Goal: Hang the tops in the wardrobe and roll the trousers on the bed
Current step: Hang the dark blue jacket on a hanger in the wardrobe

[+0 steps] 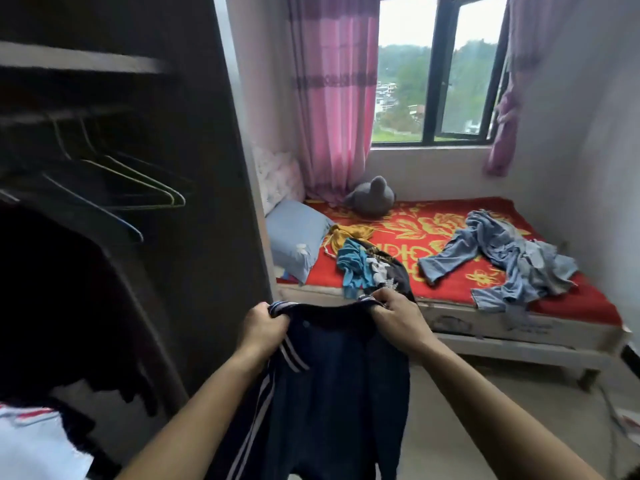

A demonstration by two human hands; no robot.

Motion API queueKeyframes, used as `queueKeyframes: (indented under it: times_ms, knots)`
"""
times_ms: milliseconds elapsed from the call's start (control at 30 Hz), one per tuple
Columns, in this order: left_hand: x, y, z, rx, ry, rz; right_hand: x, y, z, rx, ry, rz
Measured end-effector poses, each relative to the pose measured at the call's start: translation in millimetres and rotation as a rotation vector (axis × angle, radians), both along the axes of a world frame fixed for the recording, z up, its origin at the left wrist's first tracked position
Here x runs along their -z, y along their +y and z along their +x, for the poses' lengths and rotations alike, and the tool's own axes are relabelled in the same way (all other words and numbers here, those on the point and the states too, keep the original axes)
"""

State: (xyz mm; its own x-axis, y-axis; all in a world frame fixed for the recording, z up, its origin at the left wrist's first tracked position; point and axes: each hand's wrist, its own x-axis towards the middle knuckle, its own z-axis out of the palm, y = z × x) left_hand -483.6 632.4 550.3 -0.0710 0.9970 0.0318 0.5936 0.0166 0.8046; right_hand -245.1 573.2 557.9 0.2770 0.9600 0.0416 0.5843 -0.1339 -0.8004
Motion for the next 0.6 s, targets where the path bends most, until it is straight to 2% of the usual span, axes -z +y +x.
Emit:
queueKeyframes:
  times_ms: [167,367,467,600]
  knots:
    - [-17.4,45.5,-53.6,-0.143,-0.129,0.078,-5.0,74.8,-46.6,-0.187,0.298,-0.025]
    - [-25.4,80.5,-89.1,-0.376,-0.342,0.178,-13.9,154.1,-91.4,-0.404,0.351,-0.09]
    - [-35.3,99.4,-104.4,-0.506,-0.379,0.27,-12.6,200.8,-118.4,-0.407,0.318,-0.038]
    - [-46.1,116.6,-106.5,-0.549,-0.483,0.257,-22.3,259.9,-144.7,-0.49,0.65,-0.261]
